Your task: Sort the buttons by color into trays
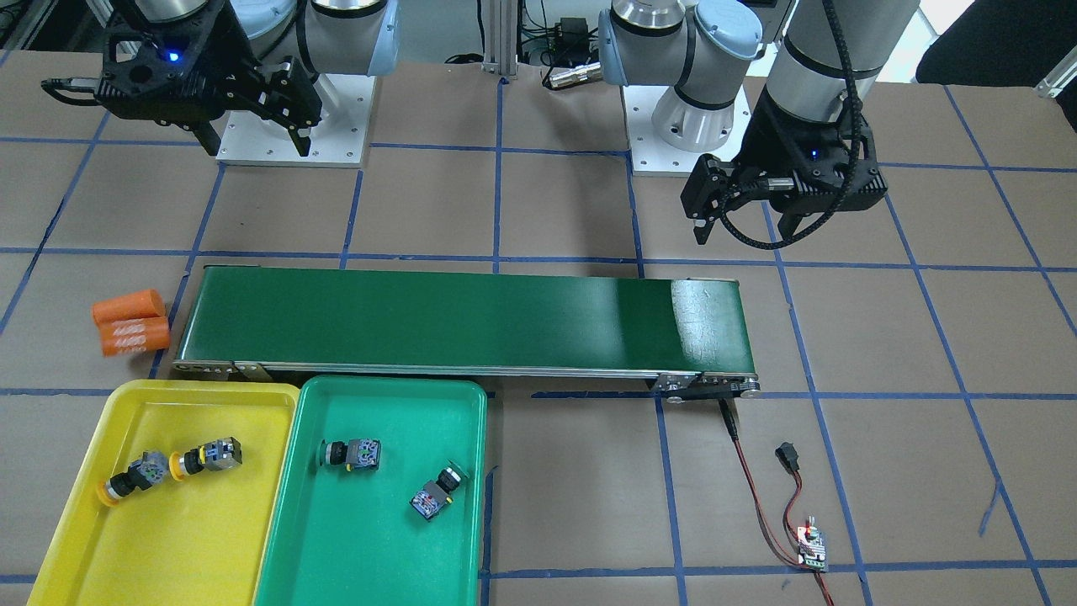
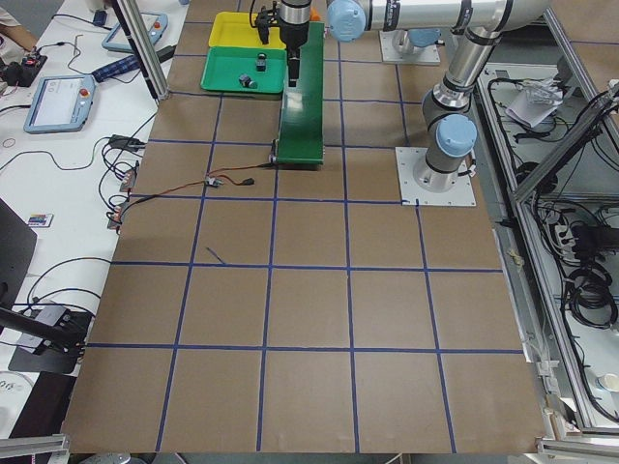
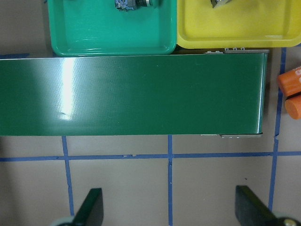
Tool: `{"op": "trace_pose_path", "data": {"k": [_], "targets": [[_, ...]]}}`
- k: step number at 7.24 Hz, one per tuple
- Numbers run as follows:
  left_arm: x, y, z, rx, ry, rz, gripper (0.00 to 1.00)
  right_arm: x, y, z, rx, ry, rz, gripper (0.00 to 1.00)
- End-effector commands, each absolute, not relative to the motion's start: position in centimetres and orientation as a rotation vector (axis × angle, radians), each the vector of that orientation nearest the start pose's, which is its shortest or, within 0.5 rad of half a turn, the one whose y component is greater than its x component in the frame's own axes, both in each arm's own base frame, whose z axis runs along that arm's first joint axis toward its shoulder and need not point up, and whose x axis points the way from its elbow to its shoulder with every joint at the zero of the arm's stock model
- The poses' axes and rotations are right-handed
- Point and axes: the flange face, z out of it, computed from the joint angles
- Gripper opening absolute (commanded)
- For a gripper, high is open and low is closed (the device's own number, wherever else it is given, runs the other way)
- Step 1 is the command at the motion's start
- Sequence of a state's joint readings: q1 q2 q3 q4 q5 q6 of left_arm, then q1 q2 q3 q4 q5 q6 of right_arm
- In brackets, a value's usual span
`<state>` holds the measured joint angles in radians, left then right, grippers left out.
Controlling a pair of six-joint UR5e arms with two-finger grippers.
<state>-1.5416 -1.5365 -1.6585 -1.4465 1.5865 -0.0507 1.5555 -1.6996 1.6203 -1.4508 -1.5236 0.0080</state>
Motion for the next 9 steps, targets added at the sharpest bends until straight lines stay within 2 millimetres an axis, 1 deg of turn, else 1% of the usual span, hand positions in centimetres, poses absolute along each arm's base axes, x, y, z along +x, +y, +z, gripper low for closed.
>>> {"op": "trace_pose_path", "data": {"k": [1,5,6,9], "targets": [[-11.76,-48.66,47.31,-0.125,3.123,-0.108,1.00,13.14,-43.41,51.18,0.037,3.093,0.061,1.00],[-11.77,-48.61,47.38,-0.125,3.123,-0.111,1.00,13.04,-43.23,51.07,0.040,3.103,0.078,1.00],[-11.76,-48.66,47.31,-0.125,3.123,-0.108,1.00,12.22,-43.22,50.96,0.035,3.185,0.091,1.00],[-11.76,-48.67,47.33,-0.123,3.123,-0.111,1.00,12.32,-43.13,50.82,0.035,3.181,0.093,1.00]]}}
